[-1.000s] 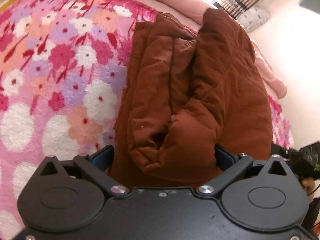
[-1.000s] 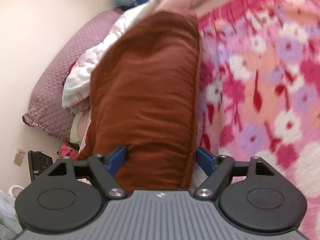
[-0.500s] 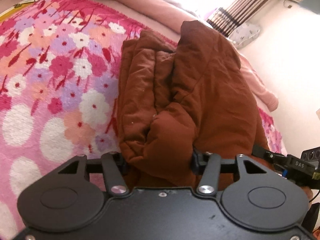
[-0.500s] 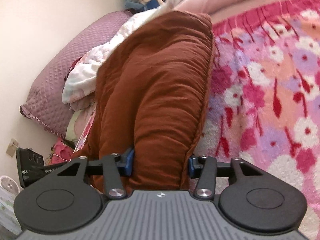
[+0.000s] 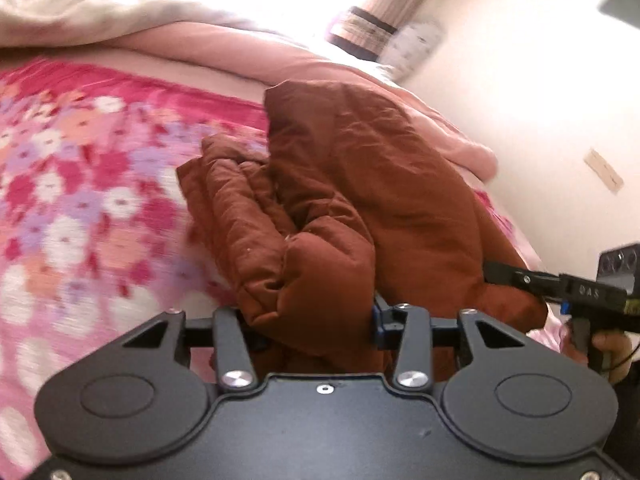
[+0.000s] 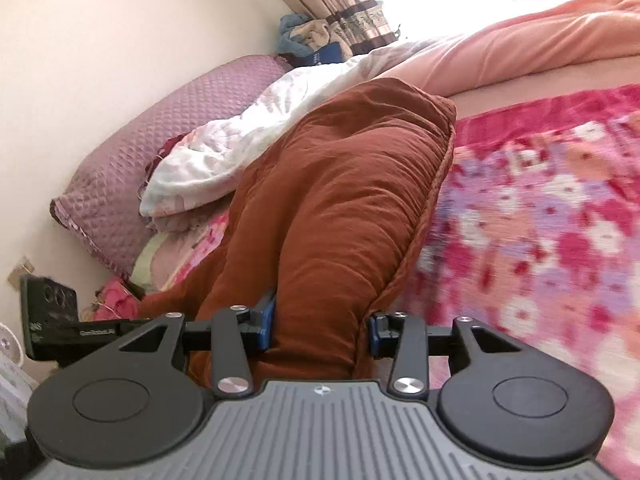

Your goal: Fold large clothes

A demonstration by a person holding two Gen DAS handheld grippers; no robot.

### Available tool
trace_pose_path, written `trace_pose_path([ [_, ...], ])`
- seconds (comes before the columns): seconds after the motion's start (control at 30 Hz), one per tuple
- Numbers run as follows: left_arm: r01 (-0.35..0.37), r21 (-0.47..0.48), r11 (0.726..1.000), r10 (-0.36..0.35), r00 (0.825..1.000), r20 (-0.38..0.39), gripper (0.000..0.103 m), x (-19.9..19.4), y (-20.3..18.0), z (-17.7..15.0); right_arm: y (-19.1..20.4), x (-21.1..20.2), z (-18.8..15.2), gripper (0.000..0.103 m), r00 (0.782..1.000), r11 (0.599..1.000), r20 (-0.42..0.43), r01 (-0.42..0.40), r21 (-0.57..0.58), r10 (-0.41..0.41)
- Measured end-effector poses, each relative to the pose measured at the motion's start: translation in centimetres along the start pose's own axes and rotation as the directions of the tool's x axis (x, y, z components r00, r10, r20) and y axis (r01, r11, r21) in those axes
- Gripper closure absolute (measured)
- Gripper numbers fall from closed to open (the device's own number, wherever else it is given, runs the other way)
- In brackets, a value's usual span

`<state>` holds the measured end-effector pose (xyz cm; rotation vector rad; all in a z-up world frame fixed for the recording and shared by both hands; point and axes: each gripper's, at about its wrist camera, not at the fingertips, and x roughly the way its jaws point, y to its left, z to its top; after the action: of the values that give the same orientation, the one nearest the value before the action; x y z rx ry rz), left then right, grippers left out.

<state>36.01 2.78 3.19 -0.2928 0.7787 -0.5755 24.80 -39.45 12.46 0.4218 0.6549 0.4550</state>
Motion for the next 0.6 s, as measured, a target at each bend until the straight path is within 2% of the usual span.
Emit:
trace_pose_path([
  [0.2, 0.07, 0.042, 0.997, -0.069, 0.998, -0.011, 0.062, -0.1, -5.2, -3.0, -2.0, -6.1, -2.0, 0.055, 0.999, 0.999, 0.013, 0.037, 0.005, -0.037],
  [0.33, 0.029, 0.092, 0.995, -0.025, 0.999, -0.045, 0.062, 1.5, -7.6, -5.7, -3.7, -8.3, -3.3, 0.055, 0.999, 0.999, -0.009, 0.045, 0.02, -0.045],
  [0.43, -0.009, 0.044, 0.999, 0.013, 0.996, -0.086, 0.06, 3.4, -6.7, -7.2, -6.4, -6.8, -4.4, 0.055, 0.997, 0.997, -0.071, 0.043, 0.068, -0.038],
  [0.5, 0.003, -0.06, 0.998, -0.009, 0.995, -0.097, 0.05, 4.0, -5.0, -8.0, -8.2, -5.2, -5.6, 0.053, 0.992, 0.993, -0.12, 0.049, 0.104, -0.037],
  [0.53, 0.018, -0.094, 0.995, -0.028, 0.994, -0.105, 0.047, 4.1, -4.3, -8.2, -9.1, -4.9, -6.1, 0.051, 0.993, 0.99, -0.119, 0.042, 0.136, -0.026],
  [0.6, 0.038, -0.161, 0.986, -0.055, 0.993, -0.103, 0.034, 4.0, -3.0, -8.1, -10.1, -5.3, -6.7, 0.046, 0.995, 0.982, -0.099, -0.007, 0.189, 0.026],
])
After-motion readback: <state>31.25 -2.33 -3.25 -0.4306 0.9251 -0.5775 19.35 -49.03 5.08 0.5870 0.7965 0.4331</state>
